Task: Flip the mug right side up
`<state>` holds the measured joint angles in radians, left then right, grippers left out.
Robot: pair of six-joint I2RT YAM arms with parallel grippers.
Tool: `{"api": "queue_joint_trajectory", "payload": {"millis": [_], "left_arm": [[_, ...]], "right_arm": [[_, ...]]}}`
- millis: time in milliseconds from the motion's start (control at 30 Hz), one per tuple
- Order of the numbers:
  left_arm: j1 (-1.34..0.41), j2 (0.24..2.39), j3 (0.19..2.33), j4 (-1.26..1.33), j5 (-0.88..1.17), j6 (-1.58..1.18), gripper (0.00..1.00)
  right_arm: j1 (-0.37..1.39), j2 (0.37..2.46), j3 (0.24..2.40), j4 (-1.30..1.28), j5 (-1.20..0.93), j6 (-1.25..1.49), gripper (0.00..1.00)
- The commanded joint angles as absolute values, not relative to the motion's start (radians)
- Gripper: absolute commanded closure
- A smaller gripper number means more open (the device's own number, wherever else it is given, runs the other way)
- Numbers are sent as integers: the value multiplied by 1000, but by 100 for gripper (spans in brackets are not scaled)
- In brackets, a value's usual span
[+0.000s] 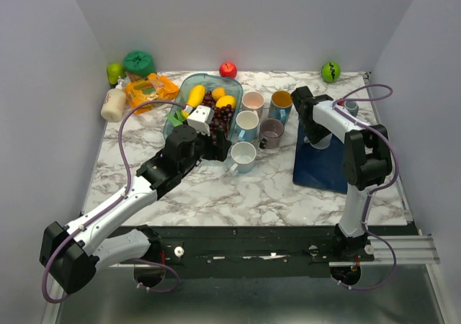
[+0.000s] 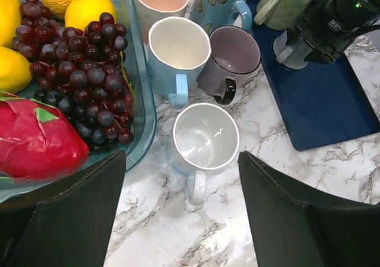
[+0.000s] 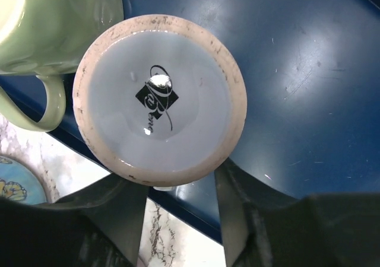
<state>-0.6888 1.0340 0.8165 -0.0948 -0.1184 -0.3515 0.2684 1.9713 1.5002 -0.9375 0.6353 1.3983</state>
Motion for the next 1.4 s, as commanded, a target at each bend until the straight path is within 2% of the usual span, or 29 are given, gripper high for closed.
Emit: {"api": "queue_joint_trajectory", "payload": {"millis": [0,133,167,233,267,300,333,500,633,767,1067,1167,1367], "left_arm": [[-681,1017,813,-91,-101,-345,15],[-680,1017,813,-89,-98,-348,15],[-678,1019,811,-87,-98,-350,15],[-678,1019,811,-86,-97,-350,15],[-678,1020,813,-86,-95,-350,15],[-680,1017,813,-86,-95,-351,15],[-678,1017,813,-86,-95,-351,15],[-676,1011,811,-86,-91,-351,15],[-676,1005,819,-84,-75,-353,15],[-676,1002,831,-80,-49,-353,15],[-676,1019,909,-64,83,-405,7],[-677,1028,954,-43,150,-428,2],[-678,1117,1119,-14,409,-514,1]], "right_arm": [[261,1980,1489,-957,684,1428,50],[261,1976,1493,-956,695,1417,62],[261,1974,1494,-954,696,1416,71],[261,1979,1497,-950,695,1401,79],[261,1979,1496,-945,692,1394,91],[261,1979,1494,-937,687,1387,97],[261,1979,1491,-937,686,1381,99],[261,1941,1453,-890,660,1332,99],[261,1835,1355,-786,621,1228,99],[259,1601,1189,-592,529,1100,99],[261,1180,1023,-471,195,967,99],[262,1033,985,-352,52,930,99],[264,885,989,-43,-247,903,99]]}}
